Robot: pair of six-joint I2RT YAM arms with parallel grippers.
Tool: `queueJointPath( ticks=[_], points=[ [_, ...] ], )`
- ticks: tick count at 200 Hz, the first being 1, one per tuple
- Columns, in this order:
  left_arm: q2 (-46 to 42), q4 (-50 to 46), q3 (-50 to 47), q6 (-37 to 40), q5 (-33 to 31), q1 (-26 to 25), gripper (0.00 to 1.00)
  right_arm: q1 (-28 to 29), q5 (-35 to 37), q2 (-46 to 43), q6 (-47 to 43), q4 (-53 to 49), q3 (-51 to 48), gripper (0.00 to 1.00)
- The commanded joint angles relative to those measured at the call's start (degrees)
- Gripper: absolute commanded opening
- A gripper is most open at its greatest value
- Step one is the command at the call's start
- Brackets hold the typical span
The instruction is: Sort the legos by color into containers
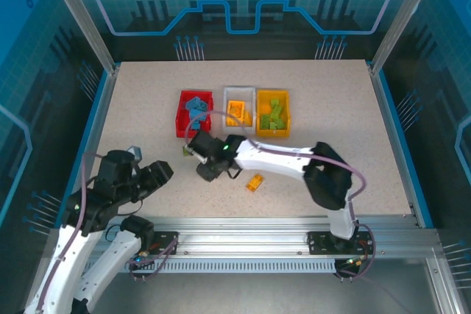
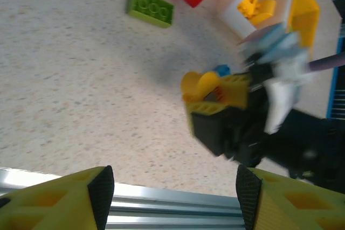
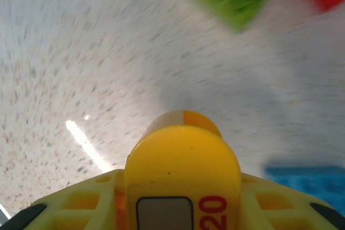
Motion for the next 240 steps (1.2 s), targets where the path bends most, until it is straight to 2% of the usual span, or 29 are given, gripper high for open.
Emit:
queueJointPath(
  ticks=[1,26,63,90,108,134,185,203,221,240],
  points=[
    [4.87,9.74,1.28,1.05,6.97,0.14,0.65,-7.51,3.34,-4.33,5.98,-0.20,-0.82,0.38],
    [10.32,16.24,2.00,1.03,6.81,-1.70,0.65,-13.51,3.25,-1.18,8.53,-2.06,4.54,0.38],
    [18.71,23.13,3.88,1.56,2.01,-8.88,0.65,-20.65,3.46,9.80,13.17,-8.21,20.30,0.38],
    [22.99,25.59,4.95,1.82,-0.57,-13.23,0.65,-23.66,3.13,18.84,14.30,-14.57,33.67,0.38],
    [24.07,25.99,4.95,1.76,-1.34,-14.12,0.65,-24.85,3.65,24.95,14.80,-19.54,42.37,0.39],
    [23.79,25.26,4.86,2.49,-2.40,-14.25,0.65,-25.57,3.93,29.12,14.23,-21.76,47.78,0.45],
    [23.86,23.76,3.39,3.57,-3.22,-14.30,0.65,-24.16,3.87,25.28,10.89,-20.10,47.72,0.62],
    [24.93,23.24,3.55,5.13,-3.55,-14.31,0.66,-23.18,4.65,23.00,10.43,-20.16,47.21,0.63],
    [28.39,23.06,4.78,8.43,-2.52,-14.25,0.66,-21.58,6.54,15.97,10.22,-18.46,43.62,0.62],
    [34.12,22.90,6.50,12.60,-1.04,-14.38,0.66,-19.47,8.98,5.60,10.10,-12.86,33.02,0.60]
  ],
)
